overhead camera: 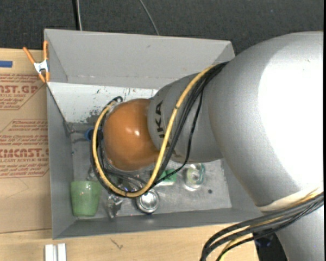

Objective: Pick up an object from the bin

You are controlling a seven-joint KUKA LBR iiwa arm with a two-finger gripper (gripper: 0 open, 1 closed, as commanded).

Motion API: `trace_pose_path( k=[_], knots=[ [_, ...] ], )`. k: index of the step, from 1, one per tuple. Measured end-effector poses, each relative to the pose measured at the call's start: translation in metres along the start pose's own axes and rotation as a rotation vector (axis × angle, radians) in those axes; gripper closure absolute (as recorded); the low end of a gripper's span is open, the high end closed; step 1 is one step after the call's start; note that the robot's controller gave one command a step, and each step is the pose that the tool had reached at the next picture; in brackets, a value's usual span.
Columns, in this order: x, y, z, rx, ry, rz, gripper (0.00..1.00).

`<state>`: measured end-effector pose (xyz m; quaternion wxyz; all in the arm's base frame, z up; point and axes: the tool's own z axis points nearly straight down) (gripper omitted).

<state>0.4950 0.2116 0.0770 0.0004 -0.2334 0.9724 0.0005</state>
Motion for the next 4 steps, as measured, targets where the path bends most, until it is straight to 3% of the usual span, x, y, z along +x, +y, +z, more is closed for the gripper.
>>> trace_pose_path(
  k=[1,2,3,4],
  knots=[
    [-0.002,-0.002,-0.002,0.002,-0.005,0.001,1.00],
    [-0.013,-0.017,-0.020,0.002,-0.002,0.001,1.00],
    [-0.031,-0.017,-0.059,0.001,-0.006,-0.001,1.00],
    [-0.032,-0.018,-0.145,0.002,-0.010,-0.004,1.00]
  ],
)
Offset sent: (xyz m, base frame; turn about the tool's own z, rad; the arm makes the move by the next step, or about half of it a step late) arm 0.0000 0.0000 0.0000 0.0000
